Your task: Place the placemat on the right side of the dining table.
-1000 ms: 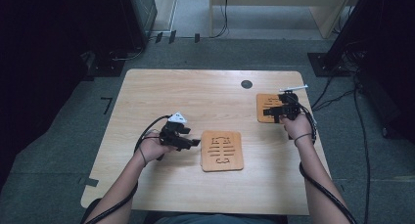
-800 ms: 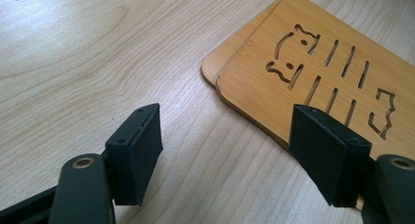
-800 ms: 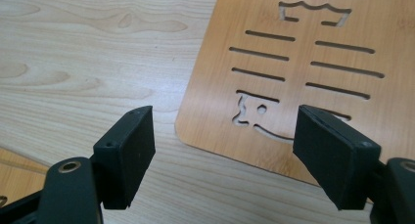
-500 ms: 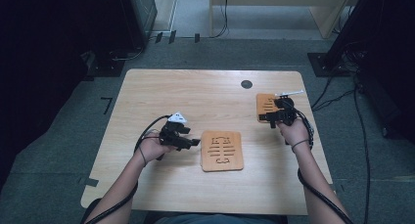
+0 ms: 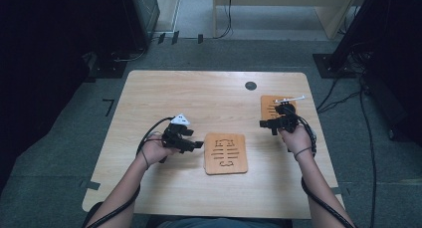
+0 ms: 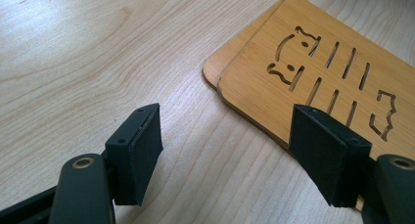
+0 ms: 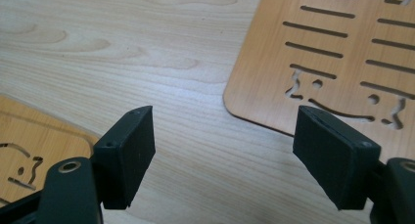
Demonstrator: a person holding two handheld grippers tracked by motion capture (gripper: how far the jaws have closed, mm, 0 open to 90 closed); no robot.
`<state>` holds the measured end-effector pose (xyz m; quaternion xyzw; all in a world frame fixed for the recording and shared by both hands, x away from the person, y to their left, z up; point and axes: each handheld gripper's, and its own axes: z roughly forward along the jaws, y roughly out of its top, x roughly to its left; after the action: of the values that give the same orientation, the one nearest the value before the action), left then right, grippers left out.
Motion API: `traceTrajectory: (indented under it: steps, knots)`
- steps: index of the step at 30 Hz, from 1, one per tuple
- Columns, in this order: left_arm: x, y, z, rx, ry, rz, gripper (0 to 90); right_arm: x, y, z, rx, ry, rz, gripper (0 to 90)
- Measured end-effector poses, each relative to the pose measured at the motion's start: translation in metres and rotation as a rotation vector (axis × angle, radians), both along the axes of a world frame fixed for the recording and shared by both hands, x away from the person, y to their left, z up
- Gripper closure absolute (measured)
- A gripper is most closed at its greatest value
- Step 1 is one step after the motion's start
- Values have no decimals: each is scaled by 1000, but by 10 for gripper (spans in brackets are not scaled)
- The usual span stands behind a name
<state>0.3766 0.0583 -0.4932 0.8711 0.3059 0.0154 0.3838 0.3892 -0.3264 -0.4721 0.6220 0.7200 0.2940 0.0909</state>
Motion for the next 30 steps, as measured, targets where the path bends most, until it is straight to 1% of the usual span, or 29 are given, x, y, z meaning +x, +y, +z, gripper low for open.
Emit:
traceTrajectory:
  steps: [12, 21, 24, 27, 30]
  knots:
    - [0, 1, 0, 0, -1, 3, 274, -10, 12, 2, -17, -20, 46, 238]
    - [1, 0, 0, 0, -1, 1, 274, -18, 17, 3, -21, -28, 63, 238]
    - [1, 0, 0, 1, -3, 0, 274, -21, 21, 4, -33, -36, 78, 237]
    - [1, 0, 0, 2, -3, 1, 273, -25, 26, 4, -32, -42, 88, 237]
    - [1, 1, 0, 2, -4, 0, 274, -29, 32, 4, -31, -37, 106, 238]
